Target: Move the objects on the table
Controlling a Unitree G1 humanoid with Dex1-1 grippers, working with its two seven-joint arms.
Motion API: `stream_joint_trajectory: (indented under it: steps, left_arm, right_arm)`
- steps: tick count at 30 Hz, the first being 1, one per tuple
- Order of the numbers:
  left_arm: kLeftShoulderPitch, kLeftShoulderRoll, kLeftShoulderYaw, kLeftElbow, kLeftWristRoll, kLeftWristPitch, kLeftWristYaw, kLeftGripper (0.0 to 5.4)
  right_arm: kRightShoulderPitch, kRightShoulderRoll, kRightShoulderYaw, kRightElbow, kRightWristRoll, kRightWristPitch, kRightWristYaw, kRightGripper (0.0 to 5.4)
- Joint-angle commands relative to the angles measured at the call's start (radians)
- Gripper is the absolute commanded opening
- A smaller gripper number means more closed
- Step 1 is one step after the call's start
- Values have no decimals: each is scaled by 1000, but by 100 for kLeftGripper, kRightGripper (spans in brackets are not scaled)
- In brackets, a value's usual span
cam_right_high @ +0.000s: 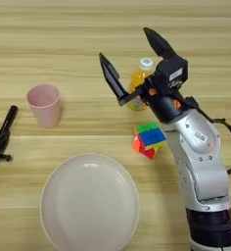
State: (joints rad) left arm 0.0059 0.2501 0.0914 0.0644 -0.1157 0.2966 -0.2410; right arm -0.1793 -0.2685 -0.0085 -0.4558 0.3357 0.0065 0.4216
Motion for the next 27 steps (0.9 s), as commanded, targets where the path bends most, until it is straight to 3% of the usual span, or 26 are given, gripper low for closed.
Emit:
stream_joint_trajectory:
  steps: [1,10,27]
  left_arm:
    - [-1,2,-10,12,17,-26,1,159]
    - [-14,-2,-11,40,30,-79,3,284]
    - [-2,-37,0,44,22,-200,13,450]
  right_arm:
    - [-6,0,-1,8,-10,-16,4,540]
    - [-12,3,0,30,-13,-33,5,540]
    - [-17,11,1,69,-11,-68,14,540]
